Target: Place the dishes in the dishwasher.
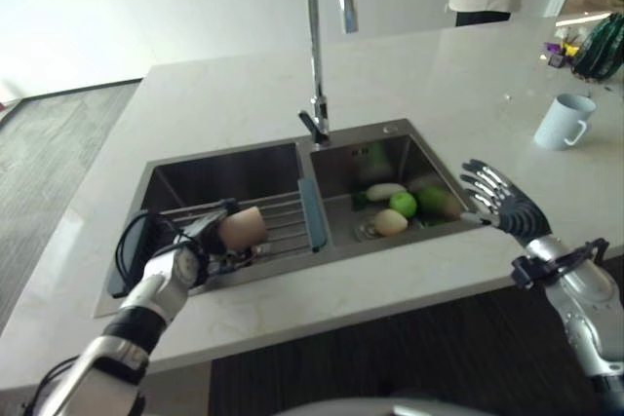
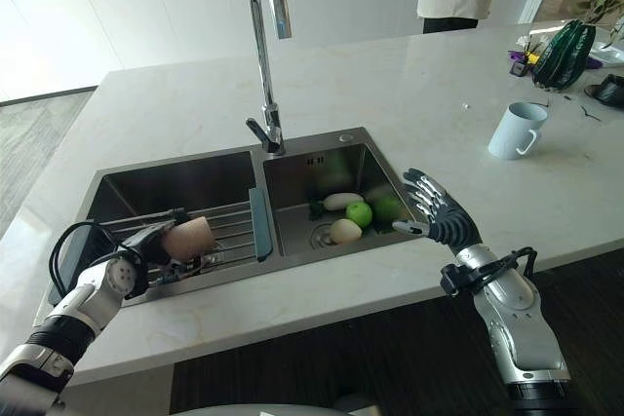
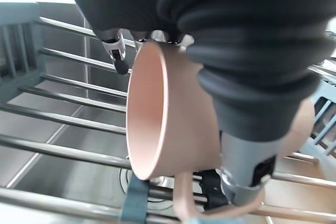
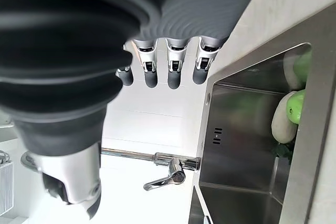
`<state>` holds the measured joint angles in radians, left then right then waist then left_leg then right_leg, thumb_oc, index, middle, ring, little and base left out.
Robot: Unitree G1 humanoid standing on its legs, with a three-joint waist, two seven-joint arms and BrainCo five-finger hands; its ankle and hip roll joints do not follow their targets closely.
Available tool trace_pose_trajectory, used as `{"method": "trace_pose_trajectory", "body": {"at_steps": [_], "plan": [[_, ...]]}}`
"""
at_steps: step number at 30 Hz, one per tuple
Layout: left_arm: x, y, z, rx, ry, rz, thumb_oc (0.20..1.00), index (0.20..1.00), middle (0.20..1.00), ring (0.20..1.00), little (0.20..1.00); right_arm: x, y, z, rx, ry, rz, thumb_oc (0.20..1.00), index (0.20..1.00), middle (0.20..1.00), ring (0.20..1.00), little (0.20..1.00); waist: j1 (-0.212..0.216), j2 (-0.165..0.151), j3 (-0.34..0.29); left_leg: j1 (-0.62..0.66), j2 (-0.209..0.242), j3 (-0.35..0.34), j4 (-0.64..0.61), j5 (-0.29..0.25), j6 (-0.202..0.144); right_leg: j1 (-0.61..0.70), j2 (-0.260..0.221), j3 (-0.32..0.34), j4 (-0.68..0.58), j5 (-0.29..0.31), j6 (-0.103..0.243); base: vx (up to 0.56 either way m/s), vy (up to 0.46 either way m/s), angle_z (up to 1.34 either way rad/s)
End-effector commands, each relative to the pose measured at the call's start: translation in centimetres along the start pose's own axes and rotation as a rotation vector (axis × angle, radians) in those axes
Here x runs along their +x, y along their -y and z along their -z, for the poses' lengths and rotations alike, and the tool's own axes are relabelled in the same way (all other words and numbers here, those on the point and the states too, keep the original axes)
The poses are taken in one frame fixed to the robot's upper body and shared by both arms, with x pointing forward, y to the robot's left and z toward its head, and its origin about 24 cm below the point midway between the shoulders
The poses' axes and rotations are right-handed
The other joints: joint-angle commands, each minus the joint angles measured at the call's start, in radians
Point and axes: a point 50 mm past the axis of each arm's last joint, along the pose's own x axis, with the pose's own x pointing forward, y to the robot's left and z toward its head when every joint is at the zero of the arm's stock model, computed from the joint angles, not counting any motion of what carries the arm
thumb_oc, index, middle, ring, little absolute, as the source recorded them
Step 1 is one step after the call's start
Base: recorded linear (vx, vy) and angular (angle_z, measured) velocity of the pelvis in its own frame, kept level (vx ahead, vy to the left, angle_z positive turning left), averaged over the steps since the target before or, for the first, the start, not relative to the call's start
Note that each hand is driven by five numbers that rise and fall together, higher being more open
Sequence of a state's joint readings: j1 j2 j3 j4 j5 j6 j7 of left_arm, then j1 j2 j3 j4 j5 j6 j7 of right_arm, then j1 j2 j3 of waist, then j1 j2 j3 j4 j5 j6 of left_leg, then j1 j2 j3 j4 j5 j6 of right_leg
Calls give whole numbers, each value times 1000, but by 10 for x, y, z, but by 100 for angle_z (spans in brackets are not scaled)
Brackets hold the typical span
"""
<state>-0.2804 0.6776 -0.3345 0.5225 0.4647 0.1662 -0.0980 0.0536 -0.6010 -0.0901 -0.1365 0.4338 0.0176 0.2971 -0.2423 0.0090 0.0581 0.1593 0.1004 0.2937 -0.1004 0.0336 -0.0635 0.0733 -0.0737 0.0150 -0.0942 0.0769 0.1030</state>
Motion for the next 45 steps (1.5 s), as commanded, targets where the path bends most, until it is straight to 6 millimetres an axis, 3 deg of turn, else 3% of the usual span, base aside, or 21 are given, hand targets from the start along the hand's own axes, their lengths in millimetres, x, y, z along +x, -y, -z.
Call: {"method": "trace_pose_trajectory", "body": {"at_steps": [1, 11, 12, 13, 29, 33, 39, 41, 45], "plan": [[10, -35, -7, 76, -7, -105, 1000, 1000, 1000, 1000, 1000, 6, 13, -39, -89, 143, 10, 1000, 1000, 1000, 1000, 1000, -11, 8, 11, 27, -27, 4, 13, -87, 39, 29, 33, -20, 7, -64, 36, 0, 0, 0], [12, -28, -1, 55, -45, -63, 1000, 1000, 1000, 1000, 1000, 7, 12, -41, -93, 152, 5, 1000, 1000, 1000, 1000, 1000, -14, 7, 15, 27, -27, 10, 13, -87, 39, 27, 34, -20, 7, -62, 36, -6, 0, 0], [13, -26, 1, 53, -58, -47, 551, 551, 551, 551, 551, 7, 12, -41, -93, 153, 5, 1000, 1000, 1000, 1000, 1000, -14, 7, 15, 27, -27, 10, 13, -87, 39, 27, 34, -22, 7, -63, 36, 0, 0, 0], [12, -27, 1, 51, -57, -57, 200, 200, 200, 200, 200, 7, 13, -41, -92, 155, 7, 1000, 1000, 1000, 1000, 1000, -14, 7, 15, 26, -27, 10, 13, -86, 39, 27, 34, -22, 7, -63, 36, 0, 0, 0], [9, -32, -3, 28, 16, -174, 200, 200, 200, 200, 200, 6, 12, -40, -86, 164, 30, 1000, 1000, 1000, 1000, 1000, -1, 3, 8, 25, -32, -1, 13, -93, 37, 27, 30, -37, 7, -61, 39, -37, -5, 0], [5, -44, -11, 2, 95, -226, 200, 200, 200, 200, 200, 5, 13, -39, -84, 166, 39, 1000, 1000, 1000, 1000, 1000, 4, 3, 7, 25, -32, -2, 13, -92, 35, 28, 28, -43, 7, -60, 39, -40, -11, 1], [-14, -79, -26, -95, 274, -412, 200, 200, 200, 200, 200, 1, 16, -37, -81, 168, 72, 1000, 1000, 1000, 1000, 1000, 21, 0, 7, 24, -33, -11, 13, -94, 33, 29, 25, -53, 7, -59, 38, -33, -14, 1], [-28, -99, -38, -132, 364, -515, 200, 200, 200, 200, 200, 0, 17, -36, -79, 171, 94, 1000, 1000, 1000, 1000, 1000, 34, -1, 6, 22, -34, -19, 13, -94, 31, 31, 23, -60, 7, -60, 36, -50, -28, 1], [-47, -119, -45, -177, 455, -644, 200, 200, 200, 200, 200, -1, 17, -36, -76, 174, 117, 1000, 1000, 1000, 1000, 1000, 48, -3, 5, 20, -34, -31, 13, -96, 29, 33, 22, -67, 7, -63, 34, -42, -27, 8]]}}
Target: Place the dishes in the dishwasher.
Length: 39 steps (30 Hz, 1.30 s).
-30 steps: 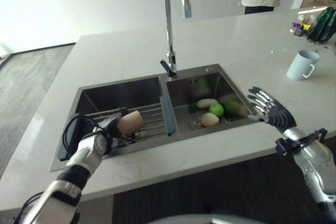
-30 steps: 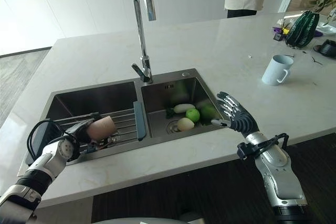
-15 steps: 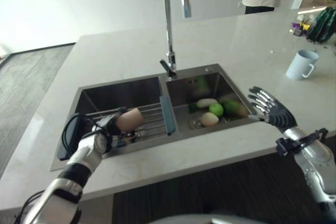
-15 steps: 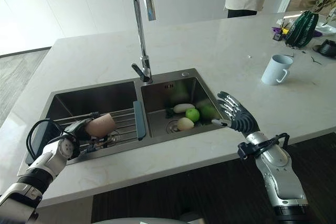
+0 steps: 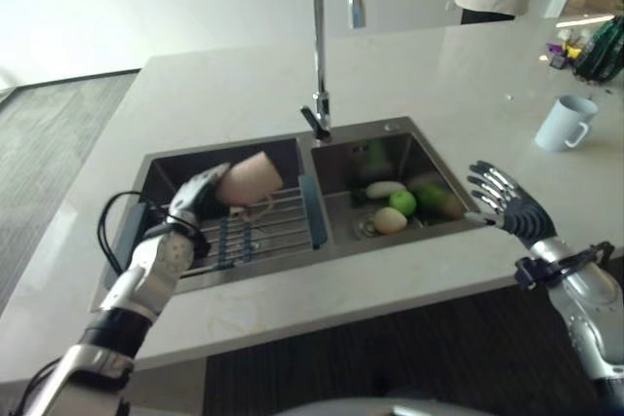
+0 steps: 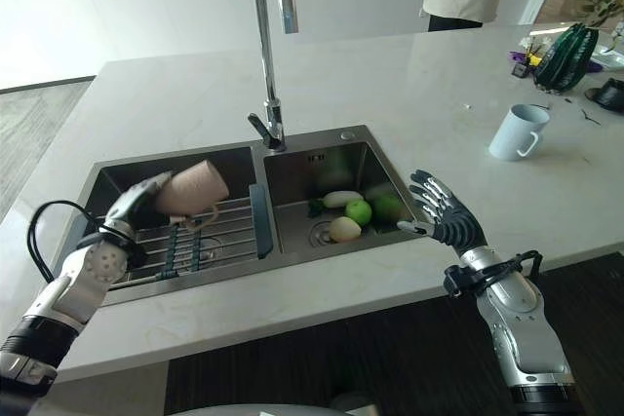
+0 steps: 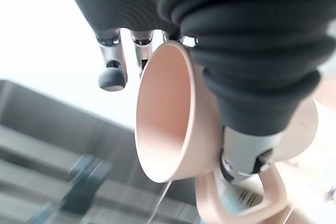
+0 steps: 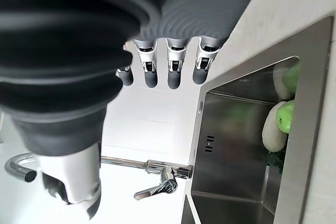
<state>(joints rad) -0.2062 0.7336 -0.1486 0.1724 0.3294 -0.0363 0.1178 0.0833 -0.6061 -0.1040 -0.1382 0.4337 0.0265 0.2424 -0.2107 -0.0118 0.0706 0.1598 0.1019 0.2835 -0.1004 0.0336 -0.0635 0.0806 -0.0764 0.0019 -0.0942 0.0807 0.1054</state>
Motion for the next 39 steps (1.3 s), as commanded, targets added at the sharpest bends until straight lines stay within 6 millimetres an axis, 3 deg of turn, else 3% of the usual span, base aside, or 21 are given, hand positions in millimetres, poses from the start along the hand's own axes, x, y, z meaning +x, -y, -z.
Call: {"method": "trace_pose_trajectory", "body": {"at_steps": [1, 3, 9, 15, 16, 22, 23, 24, 25, 27, 29, 31, 33, 35, 37, 39], "plan": [[15, -45, -10, 13, 88, -186, 200, 200, 200, 200, 200, 5, 11, -41, -68, 208, 49, 1000, 1000, 1000, 1000, 1000, 16, 18, -8, 19, -35, -22, 13, -96, 29, 26, 24, -54, 7, -67, 32, -44, -31, 9], [8, -65, -22, -47, 161, -300, 200, 200, 200, 200, 200, 3, 12, -42, -62, 214, 73, 1000, 1000, 1000, 1000, 1000, 28, 17, -13, 16, -33, -29, 13, -94, 25, 26, 23, -62, 7, -69, 30, -56, -48, 5], [-21, -90, -30, -284, 276, -546, 200, 200, 200, 200, 200, -5, 12, -39, -44, 242, 126, 1000, 1000, 1000, 1000, 1000, 52, 11, -20, 9, -23, -35, 13, -87, 17, 28, 23, -83, 7, -77, 22, -57, -81, 5], [-52, -78, -34, -584, 310, -611, 200, 200, 200, 200, 200, -12, 5, -44, -19, 296, 171, 1000, 1000, 1000, 1000, 1000, 86, 0, -18, 2, -5, -49, 13, -74, 5, 31, 36, -105, 7, -86, 3, -91, -160, 13], [-59, -68, -32, -722, 292, -628, 200, 200, 200, 200, 200, -11, 1, -45, -19, 309, 169, 1000, 1000, 1000, 1000, 1000, 100, -1, -15, 0, 7, -51, 13, -65, -4, 32, 43, -114, 7, -90, -4, -124, -207, 24], [-67, -55, -41, -915, 319, -594, 200, 200, 200, 200, 200, -13, -1, -57, -25, 357, 179, 1000, 1000, 1000, 1000, 1000, 132, -4, 18, -28, 44, -44, 13, -16, -36, 32, 54, -145, 7, -95, -19, -180, -170, 34], [-66, -56, -42, -936, 331, -595, 200, 200, 200, 200, 200, -12, 0, -58, -30, 367, 184, 1000, 1000, 1000, 1000, 1000, 132, -4, 26, -28, 42, -24, 14, -9, -37, 31, 51, -157, 7, -96, -19, -386, -84, 51], [-66, -57, -45, -971, 358, -595, 200, 200, 200, 200, 200, -11, 4, -63, -36, 393, 201, 1000, 1000, 1000, 1000, 1000, 127, -18, 46, -45, 41, 45, 110, -36, -34, 28, 34, -177, 7, -89, -27, -437, -109, 58], [-65, -58, -47, -987, 380, -598, 200, 200, 200, 200, 200, -9, 8, -68, -39, 412, 215, 1000, 1000, 1000, 1000, 1000, 123, -34, 60, -76, 47, 78, 288, -72, -29, 29, 21, -190, 7, -84, -39, -485, -71, 67], [-67, -61, -50, -1019, 417, -621, 200, 200, 200, 200, 200, -8, 11, -73, -44, 441, 221, 1000, 1000, 1000, 1000, 1000, 116, -48, 70, -102, 47, 85, 444, -89, -21, 12, 12, -209, 7, -59, -53, -330, 40, 132], [-69, -66, -53, -1068, 478, -649, 200, 200, 200, 200, 200, -12, 14, -73, -64, 454, 247, 1000, 1000, 1000, 1000, 1000, 84, -31, 57, -15, 70, 137, 452, -110, -32, -15, 13, -252, 7, -48, -50, -259, 224, 58], [-67, -68, -57, -1110, 524, -648, 200, 200, 200, 200, 200, -18, 18, -70, -76, 457, 279, 1000, 1000, 1000, 1000, 1000, 51, -14, 46, 65, 102, 190, 429, -75, -65, -36, 14, -315, 7, -34, -50, -302, 310, 104], [-61, -68, -62, -1154, 556, -621, 200, 200, 200, 200, 200, -22, 24, -71, -84, 456, 306, 1000, 1000, 1000, 1000, 1000, 33, 4, 40, 137, 68, 200, 289, -89, -74, -66, -2, -387, 7, 8, -23, -352, 442, 204], [-60, -66, -66, -1163, 577, -605, 200, 200, 200, 200, 200, -21, 28, -73, -72, 464, 309, 1000, 1000, 1000, 1000, 1000, 47, 0, 41, 163, 9, 146, 122, -157, -31, -108, -40, -407, 7, 71, 25, -331, 502, 196], [-59, -68, -70, -1181, 592, -599, 200, 200, 200, 200, 200, -18, 26, -72, -61, 473, 295, 1000, 1000, 1000, 1000, 1000, 64, -8, 50, 162, -43, 96, 48, -198, 3, -140, -82, -418, 8, 121, 76, -271, 438, 90], [-60, -69, -72, -1177, 596, -616, 200, 200, 200, 200, 200, -11, 18, -74, -65, 481, 261, 1000, 1000, 1000, 1000, 1000, 89, -20, 62, 138, -80, 50, 34, -188, 14, -160, -113, -437, 10, 158, 78, -286, 415, 118]]}}
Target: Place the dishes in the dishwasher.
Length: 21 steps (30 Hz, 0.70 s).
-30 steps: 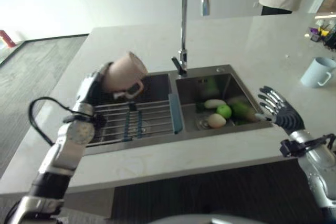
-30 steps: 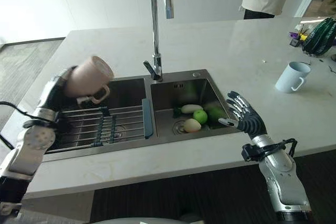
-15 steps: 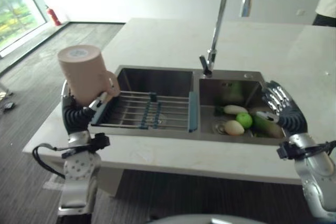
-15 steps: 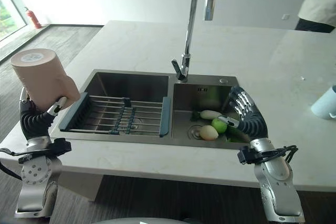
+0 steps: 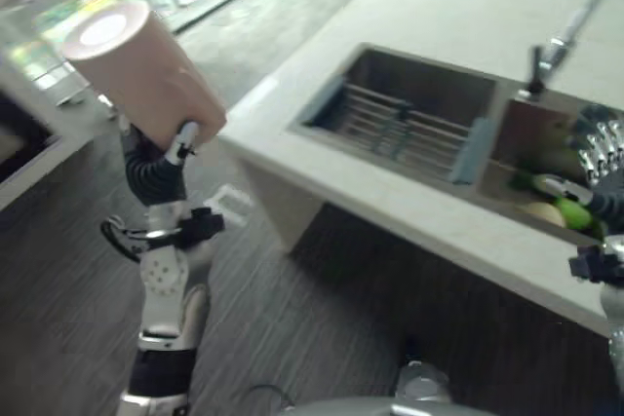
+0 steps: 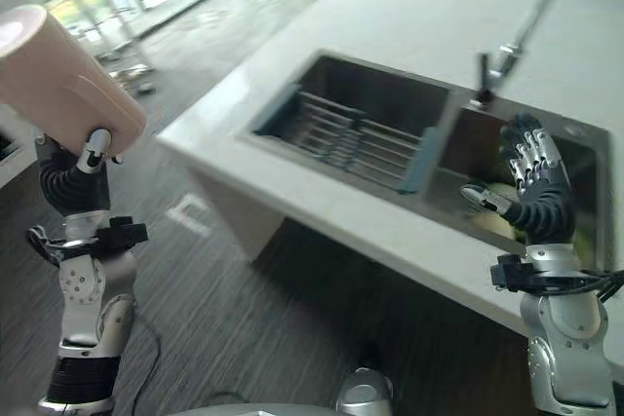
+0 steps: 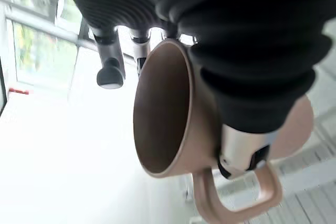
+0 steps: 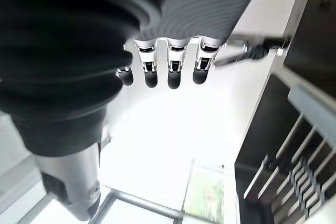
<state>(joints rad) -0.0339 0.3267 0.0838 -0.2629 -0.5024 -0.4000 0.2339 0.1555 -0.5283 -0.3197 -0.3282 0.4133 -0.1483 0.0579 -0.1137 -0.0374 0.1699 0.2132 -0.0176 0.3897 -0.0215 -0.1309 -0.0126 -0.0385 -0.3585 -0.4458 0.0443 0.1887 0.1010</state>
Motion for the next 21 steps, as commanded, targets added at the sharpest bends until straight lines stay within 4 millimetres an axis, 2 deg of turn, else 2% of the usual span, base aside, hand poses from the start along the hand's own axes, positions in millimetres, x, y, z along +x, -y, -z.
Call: {"method": "trace_pose_trajectory", "body": {"at_steps": [1, 3, 5, 6, 7, 8, 9, 10, 11, 13, 16, 17, 21], "plan": [[11, 6, -38, 38, 199, 52, 200, 200, 200, 200, 200, 26, -29, -14, 59, 146, -104, 1000, 1000, 1000, 1000, 1000, 28, 5, -29, 67, 14, -120, -60, -25, -21, -46, 141, 16, -119, 62, 90, -241, 452, 119], [11, 8, -39, 49, 203, 42, 200, 200, 200, 200, 200, 27, -38, -14, 73, 150, -120, 1000, 1000, 1000, 1000, 1000, 49, 4, -25, 55, 8, -149, -61, -23, -14, -40, 131, 22, -112, 63, 92, -178, 314, 76], [9, 8, -40, 60, 196, 33, 200, 200, 200, 200, 200, 26, -43, -14, 91, 146, -136, 1000, 1000, 1000, 1000, 1000, 54, 5, -24, 43, 6, -180, -64, -16, -4, -43, 136, 71, -81, 47, 87, -115, 209, 47], [9, 8, -39, 68, 189, 38, 200, 200, 200, 200, 200, 24, -45, -14, 99, 143, -146, 1000, 1000, 1000, 1000, 1000, 41, 10, -24, 33, 9, -226, -65, -6, 7, -55, 170, 199, -39, 20, 75, -107, 177, 45], [8, 8, -38, 55, 176, 63, 200, 200, 200, 200, 200, 21, -42, -14, 94, 134, -130, 1000, 1000, 1000, 1000, 1000, 22, 8, -28, 13, 11, -279, -61, 20, 18, -63, 219, 361, 6, -16, 54, -86, 180, 135], [9, 10, -37, 55, 173, 73, 200, 200, 200, 200, 200, 18, -38, -16, 95, 132, -133, 1000, 1000, 1000, 1000, 1000, 8, 9, -37, -9, 12, -322, -59, 40, 27, -55, 267, 469, 34, -63, 41, -53, 123, 290], [9, 13, -36, 48, 170, 84, 200, 200, 200, 200, 200, 17, -35, -16, 90, 130, -126, 1000, 1000, 1000, 1000, 1000, 6, 9, -42, -19, 9, -352, -56, 48, 31, -40, 289, 502, 36, -96, 35, -13, 107, 300], [10, 22, -34, 41, 172, 98, 200, 200, 200, 200, 200, 16, -33, -15, 89, 125, -119, 1000, 1000, 1000, 1000, 1000, 0, 5, -46, -35, 1, -405, -56, 60, 39, -12, 326, 569, 52, -135, 19, -5, 34, 243], [11, 25, -34, 40, 174, 105, 200, 200, 200, 200, 200, 15, -34, -15, 88, 124, -117, 1000, 1000, 1000, 1000, 1000, -1, 4, -48, -43, -4, -432, -57, 66, 44, -2, 343, 596, 58, -147, 11, -2, -12, 145], [12, 32, -34, 28, 175, 122, 200, 200, 200, 200, 200, 13, -36, -15, 89, 125, -107, 1000, 1000, 1000, 1000, 1000, 8, -1, -47, -57, -18, -494, -55, 77, 53, 12, 361, 622, 65, -162, 0, 0, -108, 151], [12, 30, -36, 41, 183, 113, 200, 200, 200, 200, 200, 16, -41, -16, 107, 144, -123, 1000, 1000, 1000, 1000, 1000, 29, -4, -44, -60, -16, -522, -59, 84, 51, 27, 355, 580, 54, -172, -1, 18, -244, 85], [13, 23, -36, 33, 180, 86, 200, 200, 200, 200, 200, 24, -49, -18, 113, 155, -151, 1000, 1000, 1000, 1000, 1000, 58, -4, -47, -58, -6, -534, -62, 88, 42, 63, 359, 545, 4, -182, -12, 75, -337, 77], [9, 14, -38, 18, 170, 39, 200, 200, 200, 200, 200, 26, -55, -18, 110, 144, -192, 1000, 1000, 1000, 1000, 1000, 77, -3, -55, -64, 14, -516, -66, 100, 22, 104, 371, 514, -53, -185, -27, 77, -223, 33]]}}
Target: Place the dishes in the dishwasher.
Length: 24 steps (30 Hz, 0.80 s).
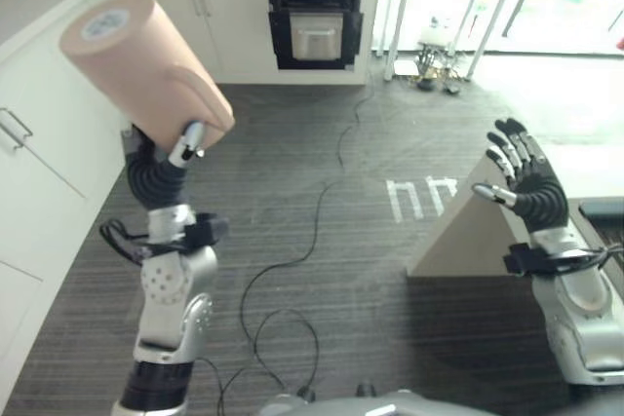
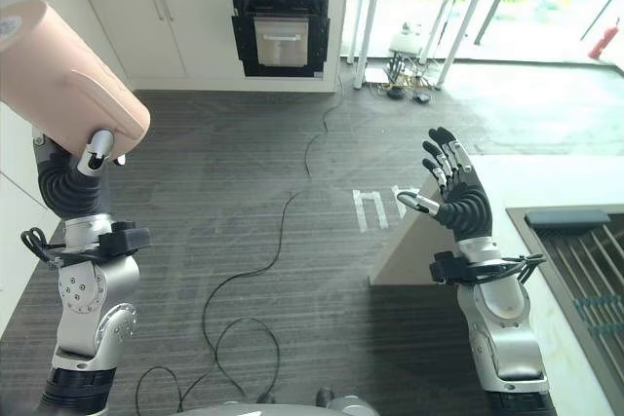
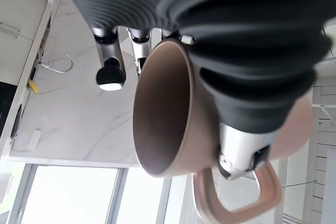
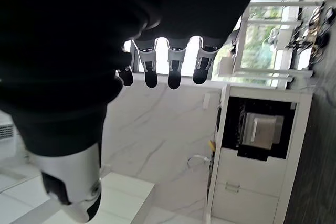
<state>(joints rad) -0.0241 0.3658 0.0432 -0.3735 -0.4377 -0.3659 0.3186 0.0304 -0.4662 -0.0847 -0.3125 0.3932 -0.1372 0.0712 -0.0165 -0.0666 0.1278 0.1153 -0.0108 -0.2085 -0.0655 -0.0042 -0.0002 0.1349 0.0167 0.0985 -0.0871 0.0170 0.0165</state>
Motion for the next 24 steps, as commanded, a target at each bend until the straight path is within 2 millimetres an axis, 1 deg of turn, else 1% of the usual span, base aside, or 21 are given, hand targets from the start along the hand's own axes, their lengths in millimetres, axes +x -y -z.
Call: {"method": "trace_pose_trajectory", "body": {"at_steps": [1, 2, 3, 4, 5, 6, 7, 9, 10, 11, 14, 15, 18, 19, 20, 21, 22, 24], "plan": [[8, -6, -23, -19, 123, -10, 200, 200, 200, 200, 200, 8, 5, -26, -55, 113, -24, 1000, 1000, 1000, 1000, 1000, -15, 24, -13, 31, 18, 94, -20, -22, -1, -54, -2, -42, 61, -13, 52, 44, -215, 14], [7, -8, -24, -22, 127, -12, 200, 200, 200, 200, 200, 8, 8, -27, -66, 108, -28, 1000, 1000, 1000, 1000, 1000, -10, 21, -8, 21, 28, 117, -5, -17, -14, -45, -4, -55, 51, -13, 46, -6, -167, 7], [8, -8, -24, -36, 126, -4, 200, 200, 200, 200, 200, 7, 10, -27, -77, 109, -19, 1000, 1000, 1000, 1000, 1000, -14, 19, -2, 7, 33, 160, 29, -22, -22, -40, -10, -73, 48, -14, 46, -66, -111, 25], [9, -6, -23, -55, 120, 17, 200, 200, 200, 200, 200, 6, 14, -28, -92, 110, 5, 1000, 1000, 1000, 1000, 1000, -26, 15, 5, -12, 43, 246, 78, -28, -35, -35, -21, -103, 46, -13, 46, -110, -38, 46], [12, 2, -20, -88, 115, 61, 200, 200, 200, 200, 200, 3, 22, -29, -106, 118, 54, 1000, 1000, 1000, 1000, 1000, -52, 5, 15, -26, 79, 372, 138, -50, -51, -18, -44, -169, 32, -11, 53, -110, -11, 215], [13, 3, -19, -89, 118, 66, 200, 200, 200, 200, 200, 3, 23, -30, -106, 123, 57, 1000, 1000, 1000, 1000, 1000, -57, 4, 18, -25, 83, 385, 142, -53, -51, -16, -47, -179, 29, -9, 54, -159, 97, 217], [16, 6, -19, -89, 137, 68, 200, 200, 200, 200, 200, 4, 26, -31, -106, 152, 59, 1000, 1000, 1000, 1000, 1000, -78, 21, 14, 3, 90, 421, 55, -23, -51, -15, -58, -225, 8, 7, 68, -120, 130, 213], [18, 4, -19, -71, 142, 52, 200, 200, 200, 200, 200, 5, 26, -33, -93, 162, 46, 1000, 1000, 1000, 1000, 1000, -84, 34, 5, 30, 80, 408, -12, -3, -46, -18, -58, -222, 2, 8, 74, -70, 141, 63], [20, 1, -18, -67, 132, 52, 200, 200, 200, 200, 200, 3, 29, -32, -80, 156, 54, 1000, 1000, 1000, 1000, 1000, -90, 41, -11, 30, 73, 399, -22, -12, -43, -23, -61, -225, 0, 12, 82, -21, 106, 32], [21, 1, -18, -63, 130, 56, 200, 200, 200, 200, 200, 3, 29, -31, -79, 154, 54, 1000, 1000, 1000, 1000, 1000, -91, 43, -17, 28, 70, 392, -22, -16, -42, -25, -62, -226, 0, 12, 82, -1, 106, 1], [17, 2, -15, -41, 110, 72, 200, 200, 200, 200, 200, 0, 24, -29, -79, 152, 57, 1000, 1000, 1000, 1000, 1000, -88, 47, -40, 22, 63, 380, -22, -26, -40, -27, -66, -242, 0, 6, 83, 20, 47, 19], [4, -3, 1, 37, -19, 167, 200, 200, 200, 200, 200, -3, 13, -15, 2, 107, 23, 1000, 1000, 1000, 1000, 1000, -61, 39, -17, -5, 46, 296, -22, -29, -29, -57, -73, -183, 0, 27, 90, 8, 10, 10], [2, -4, 3, 31, -31, 173, 200, 200, 200, 200, 200, -2, 11, -14, 31, 112, 19, 1000, 1000, 1000, 1000, 1000, -58, 41, -32, 3, 43, 303, -22, -32, -23, -51, -70, -177, 0, 22, 84, 4, 7, 1], [2, -5, 4, 24, -41, 168, 200, 200, 200, 200, 200, -2, 11, -13, 31, 106, 29, 1000, 1000, 1000, 1000, 1000, -56, 42, -37, 8, 44, 305, -22, -42, -21, -44, -69, -180, 0, 11, 84, 0, 0, 0], [2, -6, 5, 22, -50, 163, 200, 200, 200, 200, 200, -1, 12, -13, 35, 107, 44, 1000, 1000, 1000, 1000, 1000, -53, 41, -39, 5, 45, 311, -22, -33, -20, -44, -68, -186, 0, 15, 80, -7, -46, 0], [2, -6, 7, 24, -62, 168, 200, 200, 200, 200, 200, -1, 12, -12, 39, 106, 58, 1000, 1000, 1000, 1000, 1000, -53, 42, -43, 11, 46, 312, -22, -44, -19, -36, -64, -184, 0, 3, 80, -74, -78, 1], [2, -6, 8, 32, -68, 171, 200, 200, 200, 200, 200, -1, 12, -13, 46, 112, 63, 1000, 1000, 1000, 1000, 1000, -53, 41, -43, 8, 47, 315, -22, -36, -18, -39, -61, -181, 0, 9, 76, -29, -71, 1], [0, -10, 9, 50, -86, 160, 200, 200, 200, 200, 200, -3, 12, -12, 46, 108, 66, 1000, 1000, 1000, 1000, 1000, -55, 42, -46, 13, 49, 317, -22, -38, -18, -35, -54, -171, 0, 6, 74, -35, -99, -1]]}}
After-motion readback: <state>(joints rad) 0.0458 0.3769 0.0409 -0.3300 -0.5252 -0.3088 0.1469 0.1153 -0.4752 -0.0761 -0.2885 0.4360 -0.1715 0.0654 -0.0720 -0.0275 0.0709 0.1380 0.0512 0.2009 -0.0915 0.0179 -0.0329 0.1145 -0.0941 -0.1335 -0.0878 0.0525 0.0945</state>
